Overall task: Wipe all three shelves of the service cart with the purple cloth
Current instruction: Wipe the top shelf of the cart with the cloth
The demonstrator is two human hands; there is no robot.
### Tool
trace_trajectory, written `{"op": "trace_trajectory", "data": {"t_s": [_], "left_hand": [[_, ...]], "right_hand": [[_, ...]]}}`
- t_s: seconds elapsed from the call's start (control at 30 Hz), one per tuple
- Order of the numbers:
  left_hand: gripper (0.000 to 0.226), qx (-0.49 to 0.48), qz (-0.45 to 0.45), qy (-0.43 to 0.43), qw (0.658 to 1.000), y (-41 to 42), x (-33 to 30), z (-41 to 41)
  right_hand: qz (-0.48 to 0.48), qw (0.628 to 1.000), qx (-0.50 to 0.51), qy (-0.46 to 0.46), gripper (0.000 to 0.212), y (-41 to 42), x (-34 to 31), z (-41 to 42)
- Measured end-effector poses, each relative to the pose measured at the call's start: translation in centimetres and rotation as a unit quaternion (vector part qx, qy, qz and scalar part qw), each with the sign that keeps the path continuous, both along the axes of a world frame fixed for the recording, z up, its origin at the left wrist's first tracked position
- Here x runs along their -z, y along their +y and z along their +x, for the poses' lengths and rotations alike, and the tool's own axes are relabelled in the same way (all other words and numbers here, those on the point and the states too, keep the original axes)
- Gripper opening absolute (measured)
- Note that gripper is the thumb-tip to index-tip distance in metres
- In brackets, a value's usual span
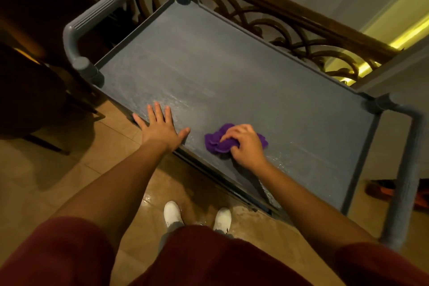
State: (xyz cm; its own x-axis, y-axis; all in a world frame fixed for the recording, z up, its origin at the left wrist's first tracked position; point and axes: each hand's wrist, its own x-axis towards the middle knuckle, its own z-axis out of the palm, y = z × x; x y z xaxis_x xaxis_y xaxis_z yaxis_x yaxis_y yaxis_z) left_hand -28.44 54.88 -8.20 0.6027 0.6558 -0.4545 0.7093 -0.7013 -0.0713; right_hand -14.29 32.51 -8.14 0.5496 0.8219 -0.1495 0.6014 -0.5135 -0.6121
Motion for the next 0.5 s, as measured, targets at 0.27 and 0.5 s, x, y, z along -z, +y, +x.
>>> {"op": "trace_trajectory", "data": {"t_s": [0.27,0.5], "left_hand": [[0.094,0.025,0.023,-0.053,0.998,-3.1,0.0,1.1],[0.093,0.024,0.003,-0.04,0.999,-3.6,1.6,1.2]], "right_hand": [[0.099,0.986,0.115,0.067,0.047,8.2,-2.7,9.4],[-0.015,0.999,-0.038,0.036,0.031,6.0,-0.6,8.0]]}}
